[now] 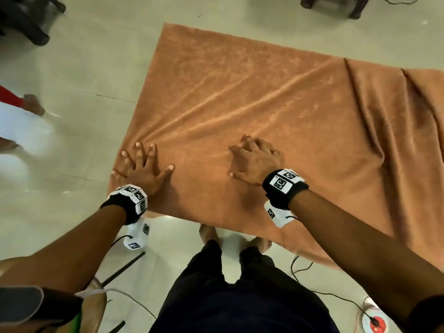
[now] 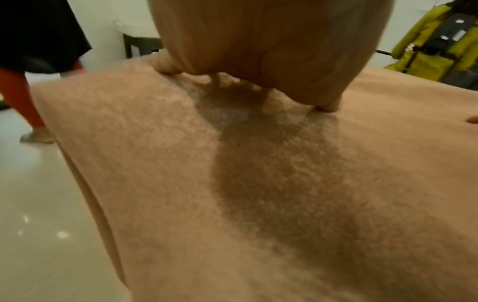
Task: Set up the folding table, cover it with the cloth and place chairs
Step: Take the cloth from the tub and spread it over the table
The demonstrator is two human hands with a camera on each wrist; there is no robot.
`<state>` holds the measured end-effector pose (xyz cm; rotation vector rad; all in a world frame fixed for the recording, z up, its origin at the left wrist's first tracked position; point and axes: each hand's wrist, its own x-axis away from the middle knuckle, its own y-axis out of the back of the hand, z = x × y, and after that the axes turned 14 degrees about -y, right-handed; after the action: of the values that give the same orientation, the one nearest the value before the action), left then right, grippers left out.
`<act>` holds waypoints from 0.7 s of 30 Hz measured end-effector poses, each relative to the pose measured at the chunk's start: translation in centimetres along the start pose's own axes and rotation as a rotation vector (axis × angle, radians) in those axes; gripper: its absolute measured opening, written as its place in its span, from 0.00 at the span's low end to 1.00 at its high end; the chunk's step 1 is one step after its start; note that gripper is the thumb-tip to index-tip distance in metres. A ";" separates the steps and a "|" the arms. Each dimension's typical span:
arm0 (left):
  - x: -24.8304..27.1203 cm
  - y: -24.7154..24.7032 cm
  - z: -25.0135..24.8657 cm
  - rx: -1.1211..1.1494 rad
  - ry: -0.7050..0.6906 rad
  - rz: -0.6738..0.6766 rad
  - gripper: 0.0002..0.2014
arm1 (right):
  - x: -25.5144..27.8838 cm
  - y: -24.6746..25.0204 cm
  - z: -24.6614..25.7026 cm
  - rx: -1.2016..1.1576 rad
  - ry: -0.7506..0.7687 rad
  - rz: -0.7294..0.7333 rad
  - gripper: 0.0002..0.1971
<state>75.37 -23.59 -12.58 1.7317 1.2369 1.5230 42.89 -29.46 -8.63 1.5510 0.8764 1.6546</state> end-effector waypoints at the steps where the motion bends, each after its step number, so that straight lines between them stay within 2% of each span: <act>1: -0.1 0.5 1.3 -0.011 -0.011 0.021 0.46 | -0.2 0.0 1.0 0.003 0.001 0.006 0.42; 3: -0.3 1.4 3.1 -0.036 -0.049 0.051 0.46 | -0.5 0.5 2.9 0.007 -0.015 0.021 0.40; 5: -0.7 2.1 3.7 -0.083 -0.127 0.020 0.46 | -0.7 1.4 3.9 -0.012 -0.047 0.005 0.37; 8: -1.9 3.6 2.9 -0.102 -0.274 -0.048 0.47 | -1.4 2.8 4.1 -0.043 -0.070 -0.038 0.35; 11: -4.7 5.2 1.3 -0.119 -0.384 -0.039 0.50 | -3.5 4.1 3.5 -0.030 -0.032 -0.074 0.37; 15: -10.5 7.2 -1.9 -0.157 -0.417 -0.002 0.47 | -8.5 6.8 2.9 -0.059 -0.030 -0.038 0.38; 21: -19.4 12.0 -6.9 -0.183 -0.439 -0.056 0.45 | -17.6 11.3 3.8 -0.050 0.005 -0.010 0.40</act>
<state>73.20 -47.16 -10.16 1.7676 0.8847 1.1032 47.04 -50.30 -8.19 1.5068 0.8377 1.6614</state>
